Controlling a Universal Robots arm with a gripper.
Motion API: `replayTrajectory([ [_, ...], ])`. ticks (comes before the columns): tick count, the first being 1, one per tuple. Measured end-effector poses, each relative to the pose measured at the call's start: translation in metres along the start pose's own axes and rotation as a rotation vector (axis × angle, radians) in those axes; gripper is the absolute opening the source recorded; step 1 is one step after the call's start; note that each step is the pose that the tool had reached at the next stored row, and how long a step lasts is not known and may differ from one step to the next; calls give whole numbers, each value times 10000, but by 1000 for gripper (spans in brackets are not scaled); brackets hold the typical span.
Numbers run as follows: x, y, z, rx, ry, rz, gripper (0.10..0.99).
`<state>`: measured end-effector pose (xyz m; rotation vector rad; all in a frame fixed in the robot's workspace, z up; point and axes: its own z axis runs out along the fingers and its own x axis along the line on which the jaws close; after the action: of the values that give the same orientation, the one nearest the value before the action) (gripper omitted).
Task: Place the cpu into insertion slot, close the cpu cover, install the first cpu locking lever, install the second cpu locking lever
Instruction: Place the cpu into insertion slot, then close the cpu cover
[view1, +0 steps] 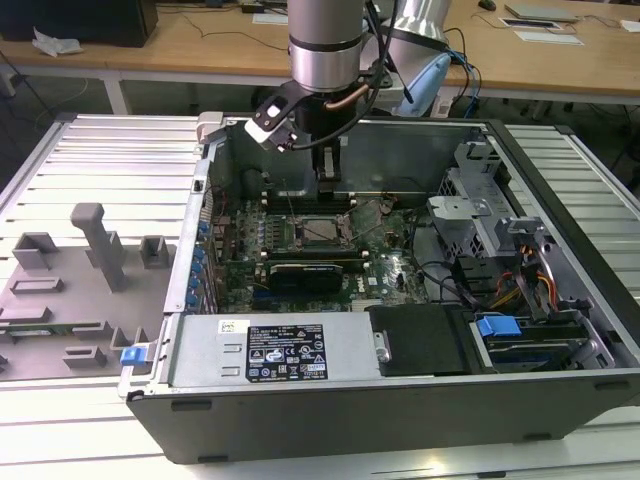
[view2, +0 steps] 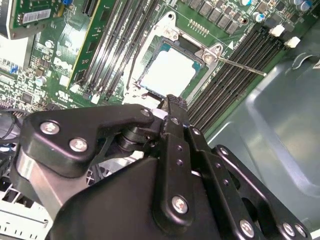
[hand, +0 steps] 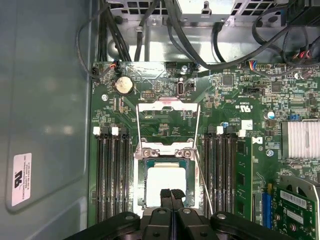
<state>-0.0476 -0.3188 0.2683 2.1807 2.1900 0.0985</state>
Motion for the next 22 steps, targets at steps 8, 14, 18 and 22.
replayTrajectory([
  [8, 0, 0, 0, 0, -1, 2, 106],
  [14, 0, 0, 0, 0, -1, 4, 106],
  [18, 0, 40, 2, 1, -2, 3, 106],
  [22, -1, 107, 8, 0, -2, 4, 106],
])
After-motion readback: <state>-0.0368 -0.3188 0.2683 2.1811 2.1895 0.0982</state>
